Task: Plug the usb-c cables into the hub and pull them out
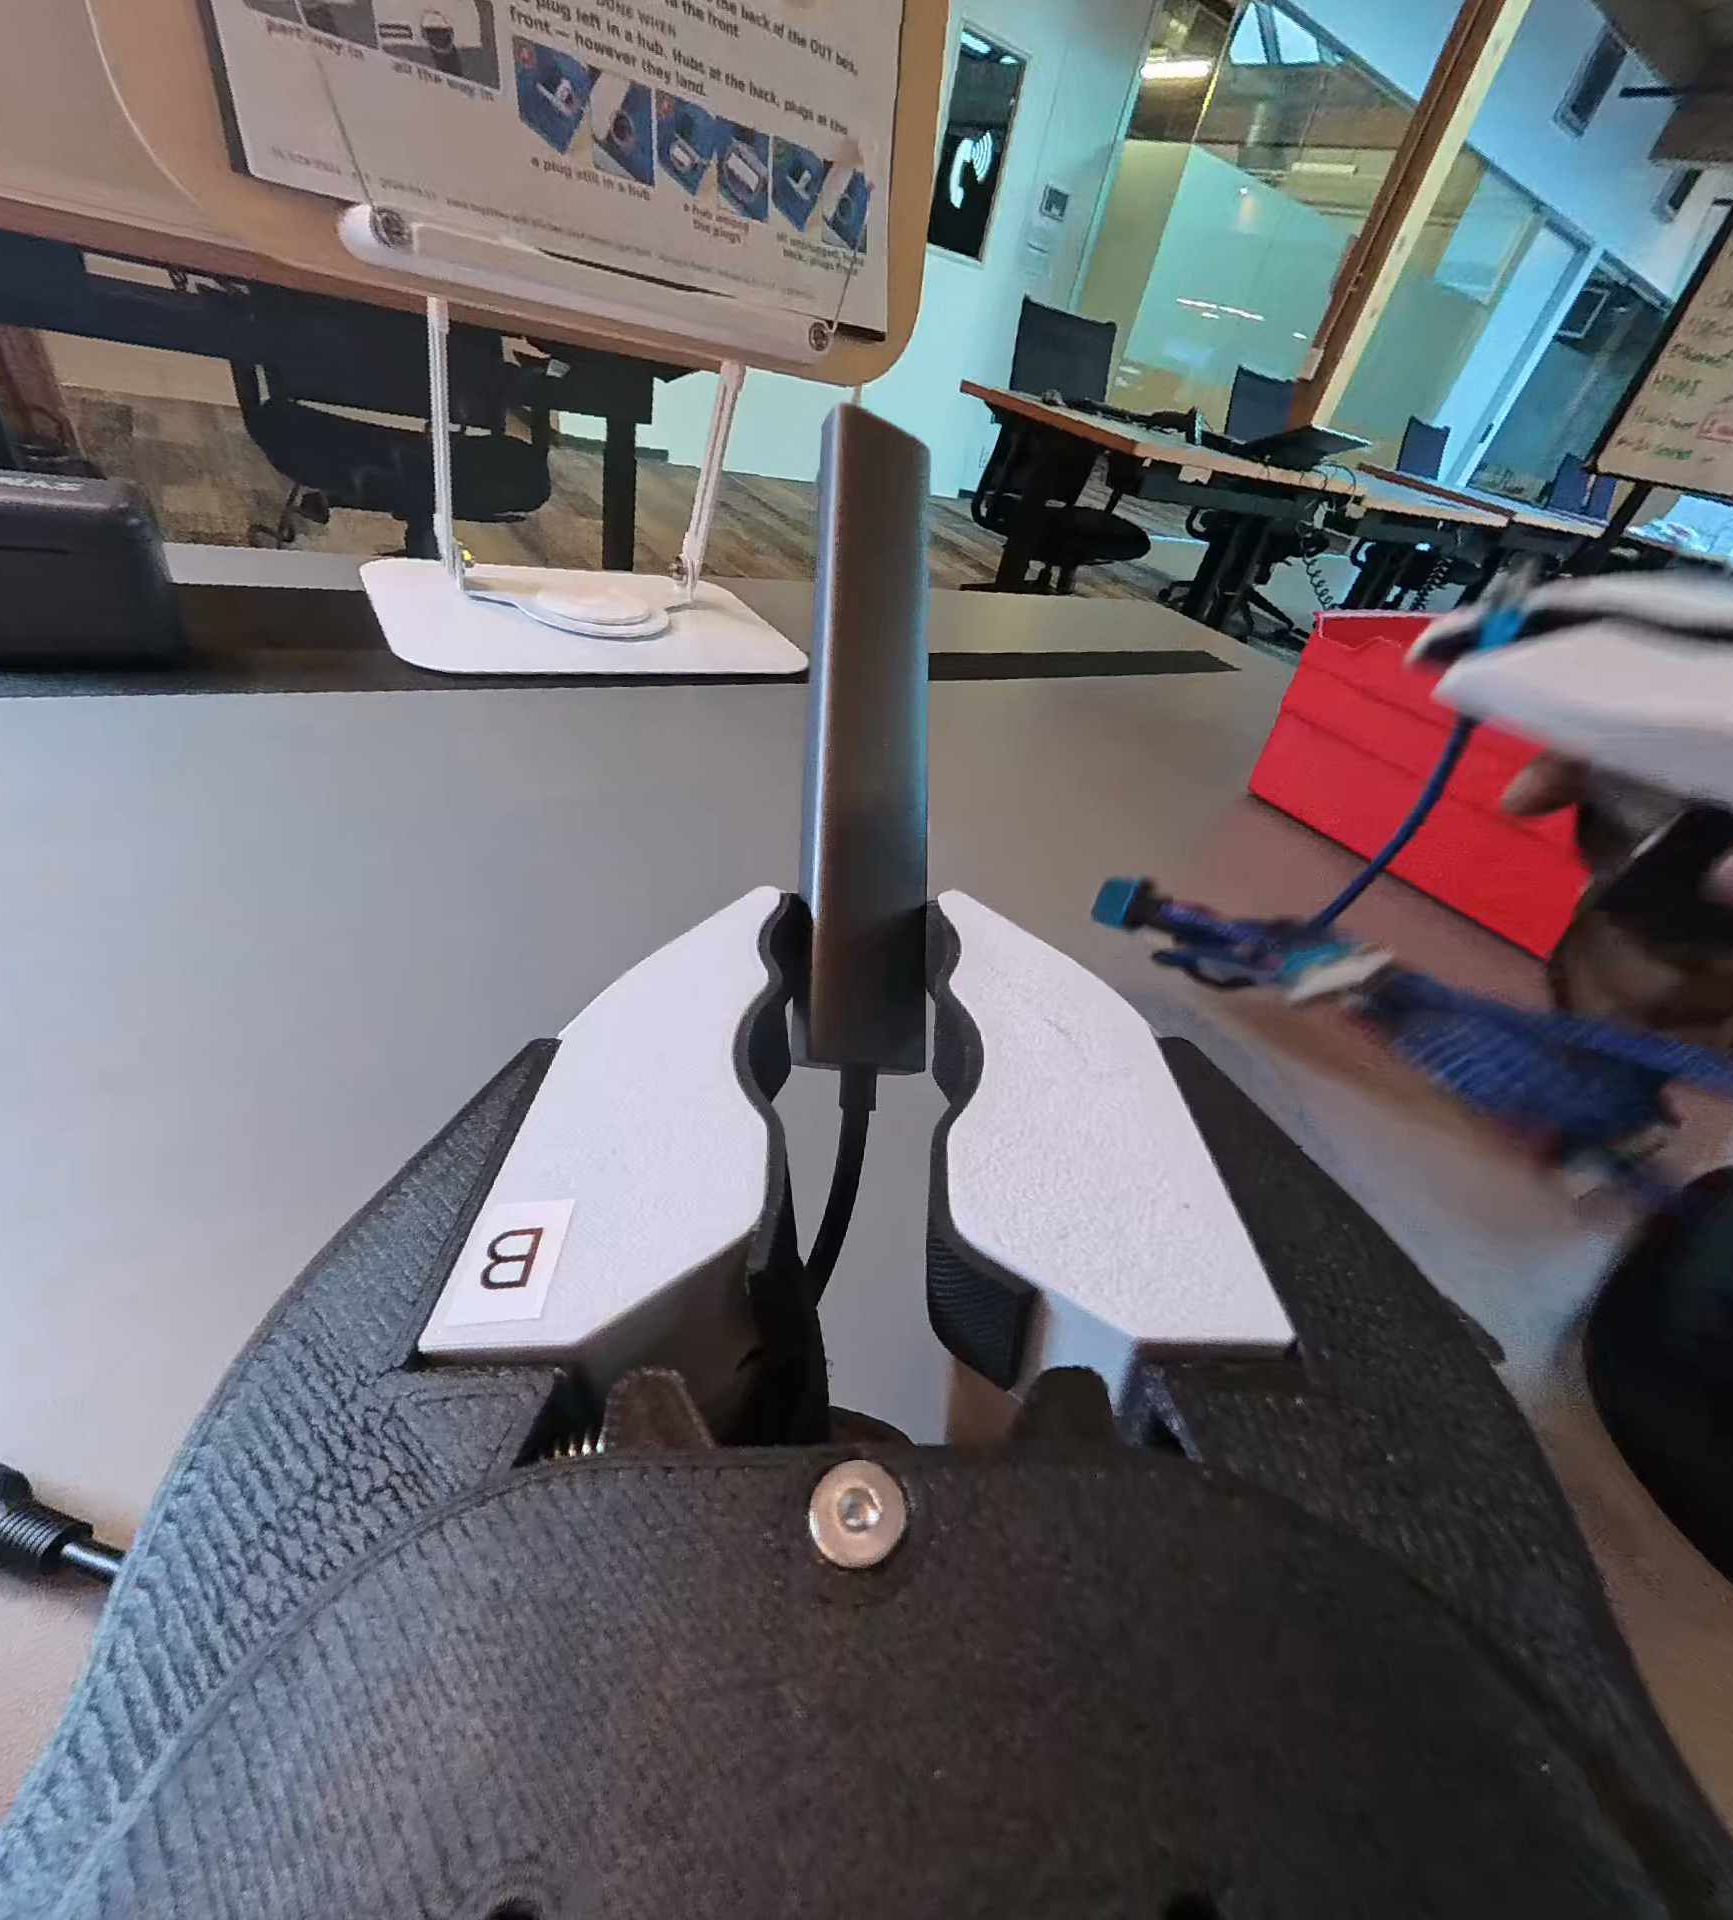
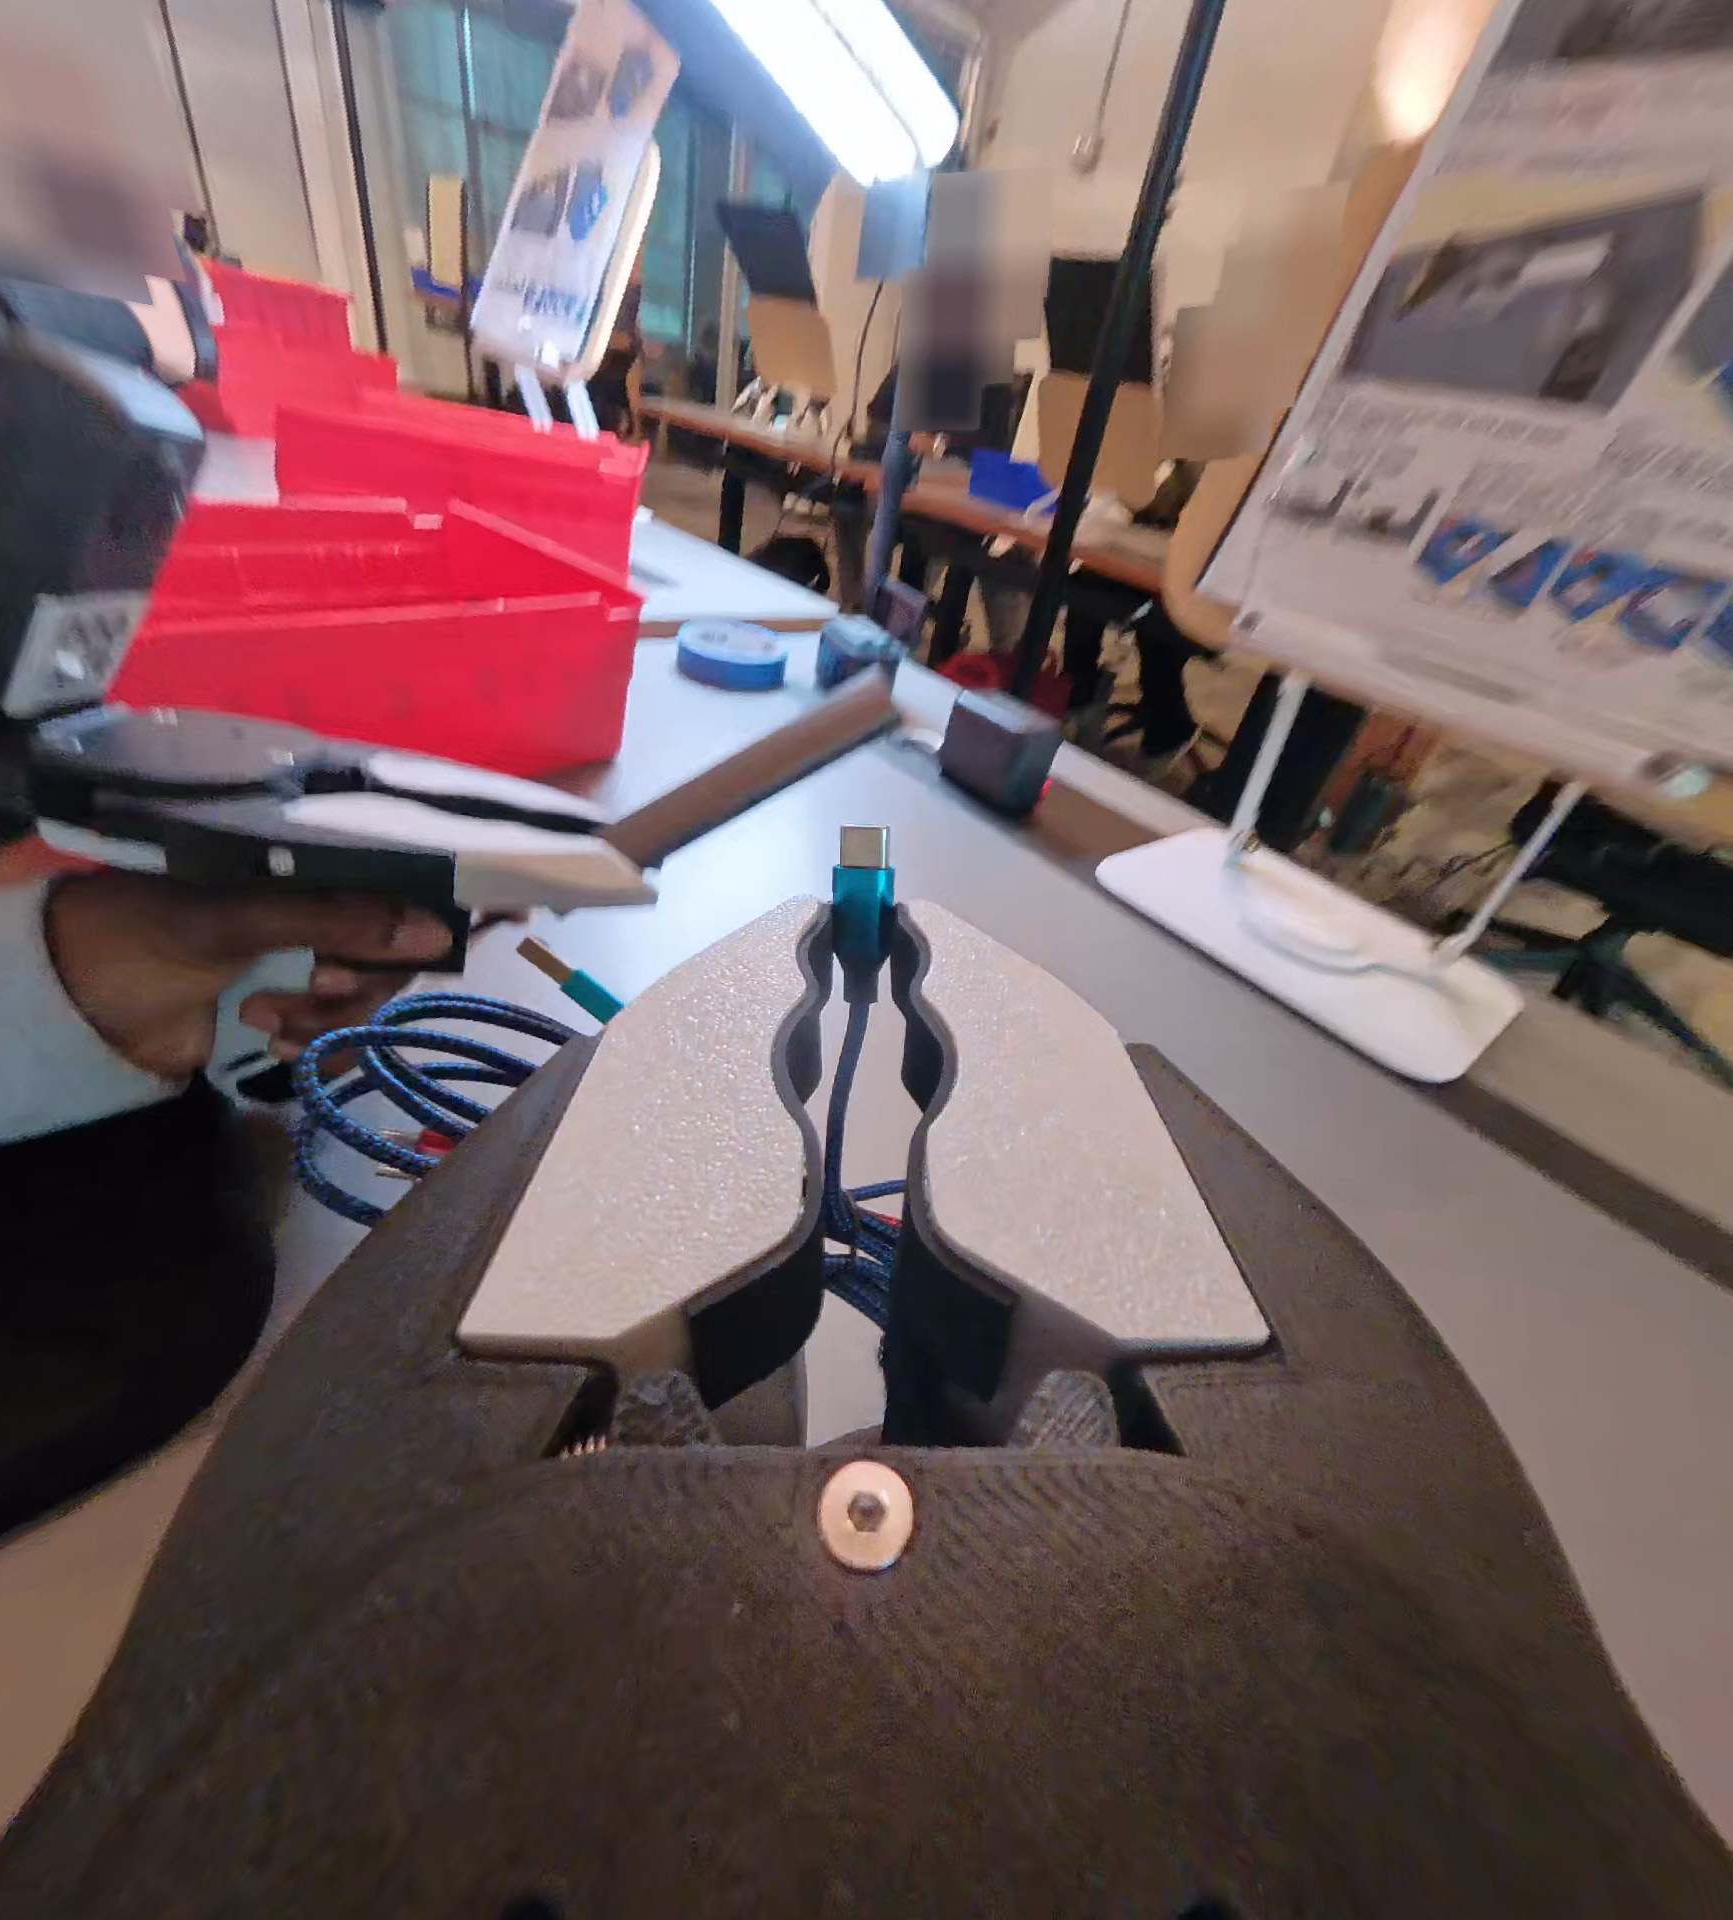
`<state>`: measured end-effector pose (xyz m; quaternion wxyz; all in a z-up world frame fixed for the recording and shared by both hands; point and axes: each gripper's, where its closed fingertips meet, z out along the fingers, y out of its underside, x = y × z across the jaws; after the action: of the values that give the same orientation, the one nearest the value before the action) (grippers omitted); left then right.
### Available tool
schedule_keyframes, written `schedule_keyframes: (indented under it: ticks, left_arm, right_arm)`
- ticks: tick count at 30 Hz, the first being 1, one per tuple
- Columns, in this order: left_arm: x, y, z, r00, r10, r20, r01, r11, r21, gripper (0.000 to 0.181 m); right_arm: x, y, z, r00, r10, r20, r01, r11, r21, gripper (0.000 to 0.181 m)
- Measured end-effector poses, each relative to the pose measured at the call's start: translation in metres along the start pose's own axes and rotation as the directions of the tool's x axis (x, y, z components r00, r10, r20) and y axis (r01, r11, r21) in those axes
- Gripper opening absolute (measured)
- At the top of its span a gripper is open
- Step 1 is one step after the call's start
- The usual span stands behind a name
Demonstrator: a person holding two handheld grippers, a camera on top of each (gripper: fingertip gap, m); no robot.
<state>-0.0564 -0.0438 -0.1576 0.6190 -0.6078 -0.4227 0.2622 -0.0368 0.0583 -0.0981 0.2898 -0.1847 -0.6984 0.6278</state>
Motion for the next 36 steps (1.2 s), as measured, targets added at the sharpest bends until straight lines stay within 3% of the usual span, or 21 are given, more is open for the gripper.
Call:
schedule_keyframes:
  ticks: [5,10,13,17,20,22,24,27,29,31,34,36]
  left_arm:
    - [0.008,0.002,0.001,0.999,0.018,-0.029,-0.018,1.000,-0.016,0.023]
    - [0.009,-0.002,-0.001,0.999,0.012,-0.034,-0.011,1.000,0.005,0.023]
    - [0.008,-0.004,-0.002,0.999,-0.007,-0.037,0.007,1.000,0.014,0.023]
    - [0.010,-0.003,-0.001,0.999,0.006,-0.042,-0.005,1.000,0.009,0.023]
    - [0.010,-0.001,0.000,0.999,0.012,-0.042,-0.012,1.000,0.001,0.023]
    - [0.011,-0.001,0.001,0.999,0.009,-0.044,-0.009,1.000,-0.003,0.023]
    - [0.011,0.001,0.001,0.999,0.011,-0.044,-0.011,1.000,-0.009,0.023]
    - [0.010,0.003,0.002,0.999,0.016,-0.041,-0.017,1.000,-0.019,0.023]
    - [0.011,0.003,0.003,0.999,0.016,-0.043,-0.017,1.000,-0.023,0.023]
    - [0.011,0.003,0.002,0.999,0.015,-0.046,-0.016,1.000,-0.022,0.023]
    - [0.012,0.003,0.002,0.999,0.013,-0.050,-0.014,1.000,-0.021,0.023]
    - [0.013,0.003,0.002,0.998,0.011,-0.057,-0.013,1.000,-0.023,0.023]
  right_arm:
    - [0.033,-0.062,-0.047,0.994,-0.029,-0.102,0.037,0.997,0.074,0.010]
    - [0.101,-0.095,-0.121,0.931,-0.144,-0.335,0.133,0.990,-0.055,0.010]
    - [0.146,-0.080,-0.173,0.878,-0.160,-0.452,0.083,0.979,-0.185,0.010]
    - [0.202,-0.027,-0.236,0.767,-0.223,-0.601,-0.020,0.929,-0.370,0.010]
    - [0.224,0.013,-0.261,0.713,-0.235,-0.660,-0.061,0.918,-0.392,0.010]
    - [0.233,0.044,-0.267,0.713,-0.199,-0.672,-0.121,0.909,-0.398,0.011]
    - [0.240,0.061,-0.266,0.708,-0.146,-0.691,-0.174,0.912,-0.372,0.033]
    - [0.245,0.045,-0.259,0.684,-0.037,-0.728,-0.216,0.943,-0.251,0.062]
    - [0.245,0.026,-0.249,0.673,0.016,-0.740,-0.217,0.960,-0.177,0.067]
    - [0.242,0.018,-0.234,0.679,0.019,-0.734,-0.227,0.956,-0.186,0.074]
    - [0.222,0.019,-0.201,0.733,0.022,-0.680,-0.270,0.927,-0.261,0.080]
    - [0.189,0.010,-0.163,0.819,0.100,-0.565,-0.279,0.930,-0.241,0.076]
